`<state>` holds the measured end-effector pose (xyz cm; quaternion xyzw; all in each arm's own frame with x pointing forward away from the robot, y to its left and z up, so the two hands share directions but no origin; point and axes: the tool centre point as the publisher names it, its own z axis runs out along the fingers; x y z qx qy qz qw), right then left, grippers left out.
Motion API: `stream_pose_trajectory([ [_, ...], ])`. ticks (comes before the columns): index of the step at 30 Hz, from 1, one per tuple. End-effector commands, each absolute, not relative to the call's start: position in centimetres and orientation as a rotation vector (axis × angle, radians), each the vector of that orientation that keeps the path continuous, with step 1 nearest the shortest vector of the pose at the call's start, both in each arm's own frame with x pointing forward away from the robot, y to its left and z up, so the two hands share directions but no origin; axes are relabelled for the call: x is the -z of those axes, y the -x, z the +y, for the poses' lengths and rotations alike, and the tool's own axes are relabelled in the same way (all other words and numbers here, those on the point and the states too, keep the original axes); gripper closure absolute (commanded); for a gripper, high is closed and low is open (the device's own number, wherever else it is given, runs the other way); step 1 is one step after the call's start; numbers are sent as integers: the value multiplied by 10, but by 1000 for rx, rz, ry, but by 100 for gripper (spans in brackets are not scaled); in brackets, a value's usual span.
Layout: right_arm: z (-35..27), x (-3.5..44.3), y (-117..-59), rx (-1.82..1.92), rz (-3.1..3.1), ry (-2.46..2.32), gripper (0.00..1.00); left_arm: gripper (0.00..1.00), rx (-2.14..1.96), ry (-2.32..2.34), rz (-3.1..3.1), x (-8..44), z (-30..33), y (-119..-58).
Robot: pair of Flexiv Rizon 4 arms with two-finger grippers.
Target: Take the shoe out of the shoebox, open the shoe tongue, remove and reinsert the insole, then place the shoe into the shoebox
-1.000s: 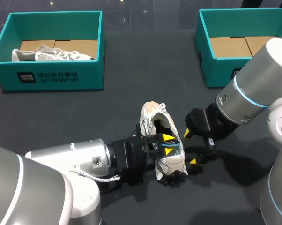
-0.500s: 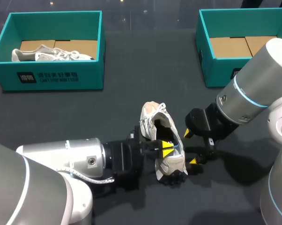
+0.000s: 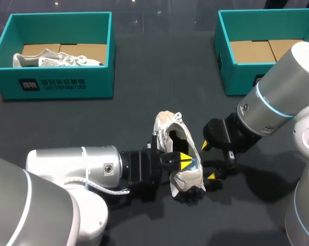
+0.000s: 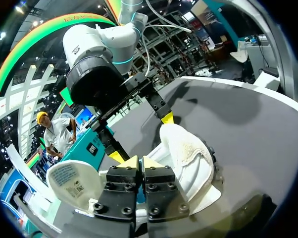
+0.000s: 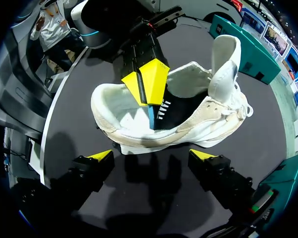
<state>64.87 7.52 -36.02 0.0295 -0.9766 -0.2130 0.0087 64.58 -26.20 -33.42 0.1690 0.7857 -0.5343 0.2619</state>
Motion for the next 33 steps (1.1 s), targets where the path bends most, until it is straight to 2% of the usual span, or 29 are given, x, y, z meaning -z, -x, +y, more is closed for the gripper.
stream_pose_trajectory([
  [1, 76, 361, -647, 664, -3055, -90, 0, 89, 1485, -481, 2161, 323, -259, -646],
  [3, 76, 361, -647, 664, -3055, -90, 0, 84, 1496, -494, 2172, 316, -257, -644],
  [14, 76, 361, -647, 664, -3055, -90, 0, 82, 1469, -651, 2288, 303, -256, -634],
  [19, 76, 361, -647, 664, -3055, -90, 0, 77, 1447, -728, 2345, 306, -252, -632],
  [24, 55, 351, -649, 668, -3044, -50, 0, 75, 1417, -805, 2391, 304, -247, -630],
  [28, 35, 342, -650, 657, -3035, -22, 0, 68, 1391, -868, 2437, 303, -241, -628],
  [33, 10, 332, -652, 629, -3039, 19, 0, 67, 1330, -942, 2491, 301, -234, -628],
])
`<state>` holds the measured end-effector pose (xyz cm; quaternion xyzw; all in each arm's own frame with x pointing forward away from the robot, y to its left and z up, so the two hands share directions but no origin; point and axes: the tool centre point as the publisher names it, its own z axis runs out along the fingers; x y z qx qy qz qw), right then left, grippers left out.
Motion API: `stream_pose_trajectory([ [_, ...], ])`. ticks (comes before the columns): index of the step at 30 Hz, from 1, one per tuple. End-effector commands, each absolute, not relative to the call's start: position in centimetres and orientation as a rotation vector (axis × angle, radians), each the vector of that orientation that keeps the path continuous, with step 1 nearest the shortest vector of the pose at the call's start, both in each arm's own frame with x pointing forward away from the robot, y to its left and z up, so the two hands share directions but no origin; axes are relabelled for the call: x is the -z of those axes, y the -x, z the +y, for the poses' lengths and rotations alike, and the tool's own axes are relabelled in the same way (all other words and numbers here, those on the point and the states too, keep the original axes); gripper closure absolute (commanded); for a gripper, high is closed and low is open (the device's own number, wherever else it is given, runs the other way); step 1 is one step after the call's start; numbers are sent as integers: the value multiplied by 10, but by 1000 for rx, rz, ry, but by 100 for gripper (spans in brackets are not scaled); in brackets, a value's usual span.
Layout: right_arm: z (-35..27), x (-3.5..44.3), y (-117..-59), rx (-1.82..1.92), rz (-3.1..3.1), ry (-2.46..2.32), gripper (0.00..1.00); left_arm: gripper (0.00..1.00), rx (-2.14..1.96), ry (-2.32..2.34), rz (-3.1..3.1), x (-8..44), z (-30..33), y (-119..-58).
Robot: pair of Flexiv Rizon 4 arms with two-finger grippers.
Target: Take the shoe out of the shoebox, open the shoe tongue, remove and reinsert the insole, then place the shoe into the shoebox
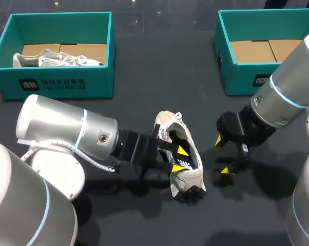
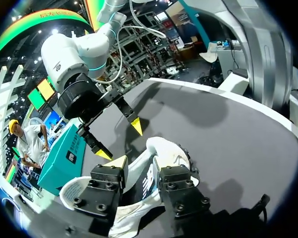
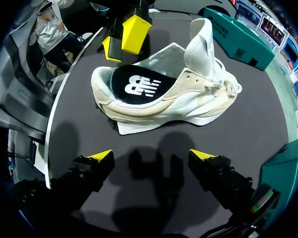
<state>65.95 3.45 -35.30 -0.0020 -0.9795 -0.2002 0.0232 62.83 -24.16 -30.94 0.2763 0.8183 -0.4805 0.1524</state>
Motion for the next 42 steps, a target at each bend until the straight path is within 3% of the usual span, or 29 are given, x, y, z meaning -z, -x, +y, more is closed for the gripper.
stream_pose_trajectory([
  [1, 6, 331, -653, 630, -3039, 25, 0, 67, 1319, -956, 2499, 300, -232, -628],
  [25, -20, 321, -659, 610, -3022, 56, 0, 71, 995, -1439, 2652, 274, -181, -658],
  [28, -20, 321, -659, 610, -3022, 56, 0, 84, 920, -1519, 2656, 271, -175, -661],
  [29, -20, 321, -659, 610, -3022, 56, 0, 97, 890, -1555, 2658, 269, -172, -663],
  [30, -20, 321, -659, 610, -3022, 56, 0, 100, 859, -1591, 2657, 268, -171, -664],
  [42, -65, 301, -662, 562, -3077, 211, 0, 100, 685, -1799, 2653, 262, -160, -672],
])
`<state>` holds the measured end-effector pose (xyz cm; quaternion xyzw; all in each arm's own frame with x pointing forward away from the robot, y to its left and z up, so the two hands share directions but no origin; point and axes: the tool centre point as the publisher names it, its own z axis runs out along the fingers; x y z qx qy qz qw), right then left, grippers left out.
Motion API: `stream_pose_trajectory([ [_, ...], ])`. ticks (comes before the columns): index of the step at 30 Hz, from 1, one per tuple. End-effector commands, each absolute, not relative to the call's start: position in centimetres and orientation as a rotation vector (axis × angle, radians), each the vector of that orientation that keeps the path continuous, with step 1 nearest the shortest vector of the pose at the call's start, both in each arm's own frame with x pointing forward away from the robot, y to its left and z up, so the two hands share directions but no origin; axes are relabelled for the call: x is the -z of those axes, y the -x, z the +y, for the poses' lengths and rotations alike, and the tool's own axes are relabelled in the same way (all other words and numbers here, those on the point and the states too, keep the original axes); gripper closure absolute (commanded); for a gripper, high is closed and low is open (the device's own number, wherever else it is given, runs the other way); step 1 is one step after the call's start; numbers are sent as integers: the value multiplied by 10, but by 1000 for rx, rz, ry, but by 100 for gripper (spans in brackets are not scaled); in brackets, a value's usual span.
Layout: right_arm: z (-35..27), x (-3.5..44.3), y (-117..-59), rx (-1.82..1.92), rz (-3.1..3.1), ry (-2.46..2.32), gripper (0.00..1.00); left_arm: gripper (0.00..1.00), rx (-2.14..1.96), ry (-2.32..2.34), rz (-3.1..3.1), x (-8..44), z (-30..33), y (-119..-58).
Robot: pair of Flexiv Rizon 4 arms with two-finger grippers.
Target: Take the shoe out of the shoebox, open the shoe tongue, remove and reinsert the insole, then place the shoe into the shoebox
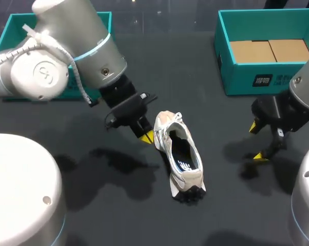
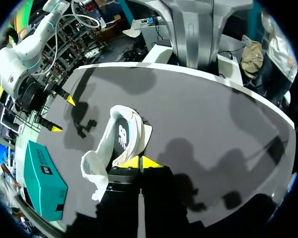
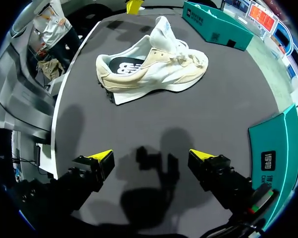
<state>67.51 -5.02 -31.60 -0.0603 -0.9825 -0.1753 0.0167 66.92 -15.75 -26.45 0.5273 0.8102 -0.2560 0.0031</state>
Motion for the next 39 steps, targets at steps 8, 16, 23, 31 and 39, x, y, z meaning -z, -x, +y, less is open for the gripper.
stream_pose_trajectory([
  [8, -66, 301, -661, 582, -3078, 235, 0, 100, 685, -1799, 2653, 262, -160, -672],
  [16, -66, 301, -661, 582, -3078, 235, 0, 100, 647, -2016, 2502, 261, -186, -684],
  [23, -66, 301, -661, 582, -3078, 235, 0, 100, 565, -2187, 2402, 265, -210, -690],
  [31, -66, 301, -661, 582, -3078, 235, 0, 100, 565, -2187, 2402, 265, -210, -690],
  [39, -66, 301, -661, 582, -3078, 235, 0, 100, 521, -2283, 2325, 297, -232, -657],
])
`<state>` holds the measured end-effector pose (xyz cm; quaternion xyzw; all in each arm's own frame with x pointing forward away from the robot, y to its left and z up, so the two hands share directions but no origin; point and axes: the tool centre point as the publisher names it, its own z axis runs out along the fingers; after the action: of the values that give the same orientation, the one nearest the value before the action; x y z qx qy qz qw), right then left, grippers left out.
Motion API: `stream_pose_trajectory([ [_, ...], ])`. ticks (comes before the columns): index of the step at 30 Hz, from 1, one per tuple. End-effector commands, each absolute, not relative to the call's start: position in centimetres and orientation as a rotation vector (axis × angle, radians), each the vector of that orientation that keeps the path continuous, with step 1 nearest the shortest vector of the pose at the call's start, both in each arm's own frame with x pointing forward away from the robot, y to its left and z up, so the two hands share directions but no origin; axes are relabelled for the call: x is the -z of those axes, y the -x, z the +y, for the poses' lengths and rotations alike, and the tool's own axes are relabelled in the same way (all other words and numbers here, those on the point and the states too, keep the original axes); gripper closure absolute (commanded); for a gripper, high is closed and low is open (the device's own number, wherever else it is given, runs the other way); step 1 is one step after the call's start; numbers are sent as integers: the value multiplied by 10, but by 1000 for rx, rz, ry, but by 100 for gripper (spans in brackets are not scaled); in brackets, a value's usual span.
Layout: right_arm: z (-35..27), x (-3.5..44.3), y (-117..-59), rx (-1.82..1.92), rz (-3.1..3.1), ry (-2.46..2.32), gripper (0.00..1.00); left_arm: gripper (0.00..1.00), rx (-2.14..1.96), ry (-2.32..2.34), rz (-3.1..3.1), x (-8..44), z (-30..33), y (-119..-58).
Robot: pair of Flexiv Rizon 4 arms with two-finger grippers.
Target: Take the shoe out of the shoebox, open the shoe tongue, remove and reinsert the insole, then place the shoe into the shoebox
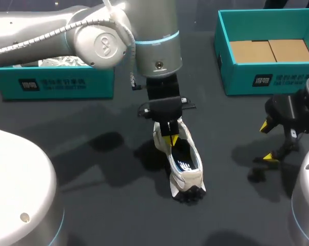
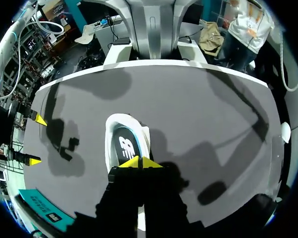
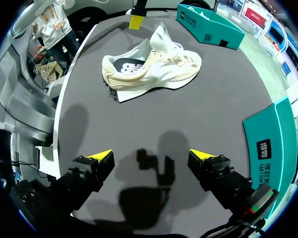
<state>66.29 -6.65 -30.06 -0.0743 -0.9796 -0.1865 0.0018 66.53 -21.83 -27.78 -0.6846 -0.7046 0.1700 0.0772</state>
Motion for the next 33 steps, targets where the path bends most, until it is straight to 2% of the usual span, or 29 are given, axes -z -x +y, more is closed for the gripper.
stream_pose_trajectory([
  [1, -66, 301, -661, 582, -3078, 235, 0, 100, -443, 2075, -2104, 303, -233, -654],
  [12, -66, 301, -661, 582, -3078, 235, 0, 100, -387, 2162, -2030, 314, -232, -652],
  [25, -66, 301, -661, 582, -3078, 235, 0, 100, -312, 2139, -1958, 377, -246, -646],
  [33, -66, 301, -661, 582, -3078, 235, 0, 100, -299, 2155, -1949, 395, -240, -643],
])
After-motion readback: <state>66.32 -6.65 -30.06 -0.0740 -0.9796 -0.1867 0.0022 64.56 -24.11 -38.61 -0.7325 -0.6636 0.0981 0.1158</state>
